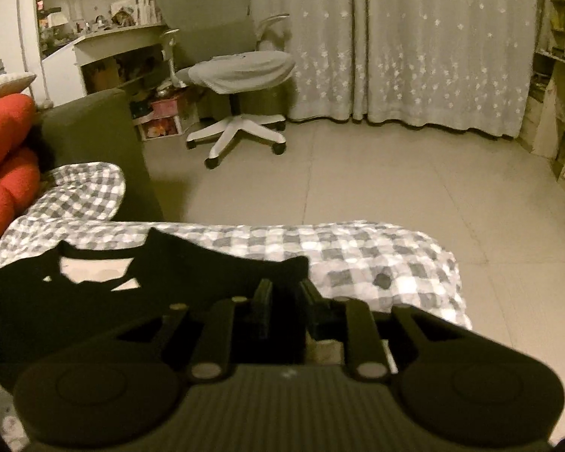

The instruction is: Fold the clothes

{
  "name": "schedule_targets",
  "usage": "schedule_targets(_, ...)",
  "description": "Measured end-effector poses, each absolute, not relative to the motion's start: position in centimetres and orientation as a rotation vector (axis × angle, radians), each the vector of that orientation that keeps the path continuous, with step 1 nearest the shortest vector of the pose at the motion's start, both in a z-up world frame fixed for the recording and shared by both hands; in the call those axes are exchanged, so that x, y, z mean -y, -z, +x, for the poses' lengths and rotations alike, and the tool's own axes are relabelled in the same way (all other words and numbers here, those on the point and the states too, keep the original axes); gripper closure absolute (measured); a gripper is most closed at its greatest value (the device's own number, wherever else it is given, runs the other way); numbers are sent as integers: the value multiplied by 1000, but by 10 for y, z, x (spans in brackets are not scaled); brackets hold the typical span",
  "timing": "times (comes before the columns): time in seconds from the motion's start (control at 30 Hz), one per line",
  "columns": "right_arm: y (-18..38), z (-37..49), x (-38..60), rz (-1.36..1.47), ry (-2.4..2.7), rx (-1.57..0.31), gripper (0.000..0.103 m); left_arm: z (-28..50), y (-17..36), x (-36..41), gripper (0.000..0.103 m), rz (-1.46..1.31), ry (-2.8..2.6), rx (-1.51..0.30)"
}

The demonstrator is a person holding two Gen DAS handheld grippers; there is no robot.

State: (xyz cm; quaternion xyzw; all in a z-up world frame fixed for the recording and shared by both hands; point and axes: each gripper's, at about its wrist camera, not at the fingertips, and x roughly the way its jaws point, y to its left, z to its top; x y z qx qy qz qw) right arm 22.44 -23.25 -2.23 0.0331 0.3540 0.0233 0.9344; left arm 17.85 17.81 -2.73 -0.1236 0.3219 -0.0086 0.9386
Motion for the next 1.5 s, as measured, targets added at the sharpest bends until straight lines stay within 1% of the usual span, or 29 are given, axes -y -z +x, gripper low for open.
schedule_targets(0.07,18,220,227,48,-82,-732,84,177,29,-175,98,-229,17,-663)
schedule_targets(0.13,15,216,222,29,-120,-755,78,177,32,-173,98,-213,11,-675)
schedule_targets(0.23,27,214,212,-1,-161,-834,75,178,35,-172,98,-209,0,-689)
schedule_targets(0.27,32,214,208,-21,-166,-855,75,178,34,-172,98,-210,-3,-689)
schedule_targets(0.33,38,213,202,-62,-160,-848,75,176,32,-172,103,-205,-21,-684)
schedule_targets(0.47,24,206,202,-42,-150,-792,75,171,26,-178,103,-206,-57,-655)
schedule_targets(0.63,42,210,195,-93,-168,-836,74,171,27,-182,103,-204,-72,-653)
schedule_targets(0.83,30,204,189,-76,-194,-808,74,170,28,-179,103,-195,-79,-671)
schedule_targets(0.93,34,201,181,-104,-212,-829,74,168,24,-181,103,-223,-72,-683)
schedule_targets(1.0,38,200,173,-132,-211,-830,72,167,24,-180,103,-228,-72,-694)
schedule_targets(1.2,30,187,155,-154,-269,-801,74,163,24,-175,103,-204,-74,-696)
schedule_targets(1.33,39,182,137,-210,-288,-816,73,163,24,-176,103,-207,-68,-701)
schedule_targets(1.5,34,176,129,-157,-365,-816,73,162,26,-177,103,-208,-73,-711)
